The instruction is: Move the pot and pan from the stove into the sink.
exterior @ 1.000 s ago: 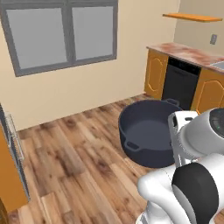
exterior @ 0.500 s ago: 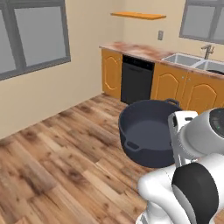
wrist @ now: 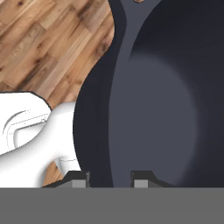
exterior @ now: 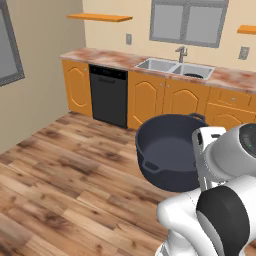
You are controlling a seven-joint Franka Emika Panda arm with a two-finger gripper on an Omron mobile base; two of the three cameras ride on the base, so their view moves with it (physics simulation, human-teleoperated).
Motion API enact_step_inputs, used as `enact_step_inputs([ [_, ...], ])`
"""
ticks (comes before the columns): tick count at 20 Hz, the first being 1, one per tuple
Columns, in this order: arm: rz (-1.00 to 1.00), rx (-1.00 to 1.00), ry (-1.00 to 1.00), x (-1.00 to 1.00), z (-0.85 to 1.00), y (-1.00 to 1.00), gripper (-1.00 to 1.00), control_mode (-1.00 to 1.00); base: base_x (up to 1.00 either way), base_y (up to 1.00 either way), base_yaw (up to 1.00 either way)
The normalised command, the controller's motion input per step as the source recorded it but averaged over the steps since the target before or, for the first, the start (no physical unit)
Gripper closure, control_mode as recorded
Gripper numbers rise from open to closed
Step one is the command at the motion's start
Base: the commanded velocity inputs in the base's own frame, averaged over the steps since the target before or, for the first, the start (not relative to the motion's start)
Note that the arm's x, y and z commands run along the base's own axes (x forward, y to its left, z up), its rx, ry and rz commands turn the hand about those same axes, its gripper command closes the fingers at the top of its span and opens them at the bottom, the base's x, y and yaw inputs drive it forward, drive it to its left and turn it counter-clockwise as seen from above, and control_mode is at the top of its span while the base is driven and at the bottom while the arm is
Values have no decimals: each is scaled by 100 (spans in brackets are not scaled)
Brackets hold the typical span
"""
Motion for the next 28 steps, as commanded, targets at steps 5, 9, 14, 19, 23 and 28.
enact_step_inputs([
  [5, 0, 0, 0, 0, 0, 0, 100, 100, 9, 0, -44],
  [9, 0, 0, 0, 0, 0, 0, 100, 100, 7, 0, -43],
  [14, 0, 0, 0, 0, 0, 0, 100, 100, 6, 0, -41],
  [19, 0, 0, 0, 0, 0, 0, 100, 100, 6, 0, -42],
  [23, 0, 0, 0, 0, 0, 0, 100, 100, 1, -1, -37],
  [28, 0, 0, 0, 0, 0, 0, 100, 100, -2, -1, -8],
])
